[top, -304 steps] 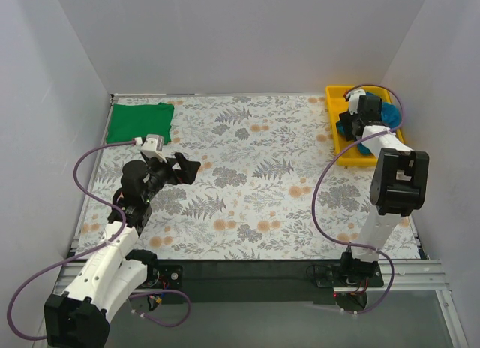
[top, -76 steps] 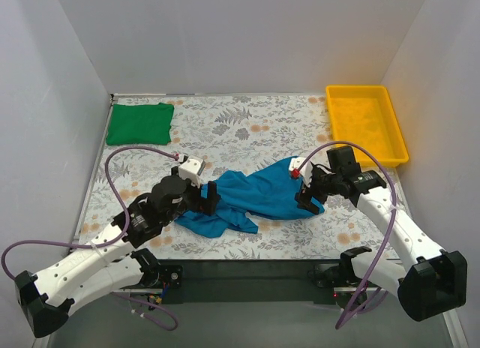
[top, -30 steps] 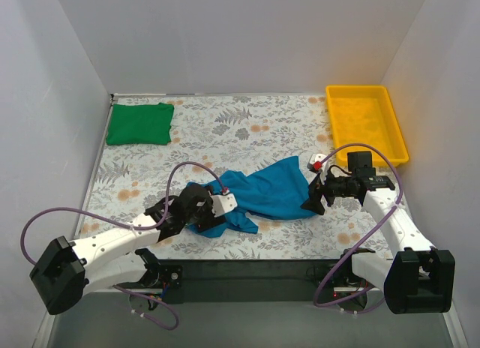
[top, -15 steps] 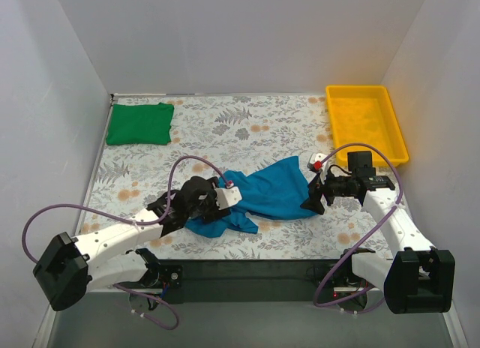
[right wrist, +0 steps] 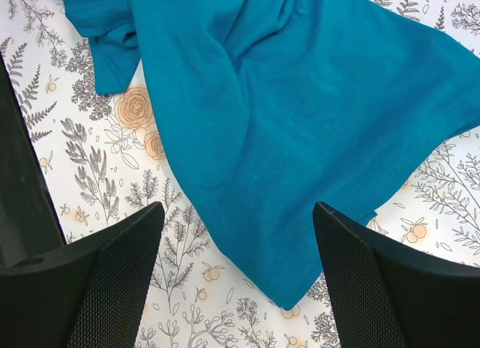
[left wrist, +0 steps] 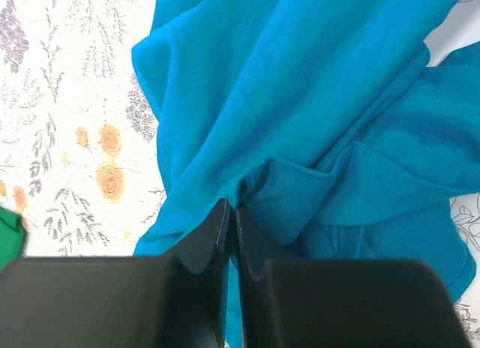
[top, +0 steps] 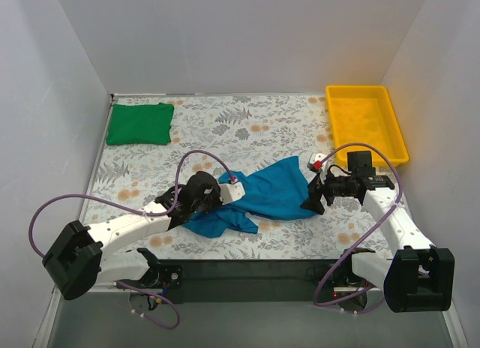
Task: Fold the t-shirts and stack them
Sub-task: Flatten the tshirt out
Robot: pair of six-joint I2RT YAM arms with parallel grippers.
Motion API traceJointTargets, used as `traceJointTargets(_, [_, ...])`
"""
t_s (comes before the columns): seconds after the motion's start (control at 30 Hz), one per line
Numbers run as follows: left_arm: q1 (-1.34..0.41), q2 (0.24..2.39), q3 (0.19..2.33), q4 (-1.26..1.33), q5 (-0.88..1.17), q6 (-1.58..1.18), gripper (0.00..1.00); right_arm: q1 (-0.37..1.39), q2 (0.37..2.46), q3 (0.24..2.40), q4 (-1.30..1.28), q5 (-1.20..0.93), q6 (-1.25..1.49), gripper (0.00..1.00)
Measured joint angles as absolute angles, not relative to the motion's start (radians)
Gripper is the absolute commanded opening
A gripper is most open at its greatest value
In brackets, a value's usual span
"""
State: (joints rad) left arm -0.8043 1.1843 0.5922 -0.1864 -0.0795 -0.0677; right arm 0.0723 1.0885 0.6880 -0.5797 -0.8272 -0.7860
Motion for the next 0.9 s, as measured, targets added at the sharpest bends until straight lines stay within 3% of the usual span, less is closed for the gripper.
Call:
traceJointTargets(0.2, [-0.804,1.11,0.591,-0.187,-0.079,-0.095,0.0,0.072,1.095,0.688,-0.58,-0.833,-0.786,0.86])
traceJointTargets(0.57, [-0.801,0.722,0.531,-0.15,-0.176,-0.318,0.0,0.09,1.143,0.688,-0.58,-0.802,-0.799,0.83])
traceJointTargets(0.9, [-0.801,0.57,0.531,-0.137,-0.391,-0.692,0.0,0.307,1.152,0.688,-0.596,-0.562,-0.907,0.83])
